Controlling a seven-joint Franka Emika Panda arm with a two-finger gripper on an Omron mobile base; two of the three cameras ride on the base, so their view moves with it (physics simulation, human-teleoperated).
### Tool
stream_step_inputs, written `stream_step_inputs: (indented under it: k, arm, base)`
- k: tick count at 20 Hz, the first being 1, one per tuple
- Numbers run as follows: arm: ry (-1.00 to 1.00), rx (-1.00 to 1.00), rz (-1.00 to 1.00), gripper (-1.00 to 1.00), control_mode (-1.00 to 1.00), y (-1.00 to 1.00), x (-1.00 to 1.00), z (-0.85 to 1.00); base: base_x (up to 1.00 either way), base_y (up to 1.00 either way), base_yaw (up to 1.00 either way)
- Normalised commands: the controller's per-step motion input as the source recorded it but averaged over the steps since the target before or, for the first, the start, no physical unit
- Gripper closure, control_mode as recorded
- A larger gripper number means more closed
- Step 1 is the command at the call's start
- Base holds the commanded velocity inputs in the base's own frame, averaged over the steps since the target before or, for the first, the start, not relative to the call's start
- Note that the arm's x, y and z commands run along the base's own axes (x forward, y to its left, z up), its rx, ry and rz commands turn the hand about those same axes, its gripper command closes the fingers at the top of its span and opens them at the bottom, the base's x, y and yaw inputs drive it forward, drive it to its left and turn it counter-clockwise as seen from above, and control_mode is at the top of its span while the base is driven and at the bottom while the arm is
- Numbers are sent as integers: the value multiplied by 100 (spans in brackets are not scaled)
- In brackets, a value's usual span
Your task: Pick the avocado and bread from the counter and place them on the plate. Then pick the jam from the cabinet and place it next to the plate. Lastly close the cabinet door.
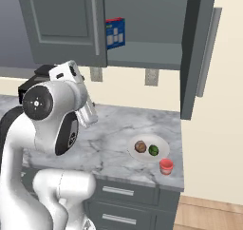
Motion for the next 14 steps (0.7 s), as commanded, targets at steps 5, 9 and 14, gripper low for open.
stream_step_inputs:
  k: [5, 9, 14]
  arm:
    - [-4, 10, -3, -100, -100, -9, -79, -6]
    - [0, 21, 0, -100, -100, -23, -58, 3]
    - [-10, 20, 0, -100, -100, -46, -80, 0]
  base:
    - [0, 0, 0]
    - [0, 0, 0]
    - [0, 0, 0]
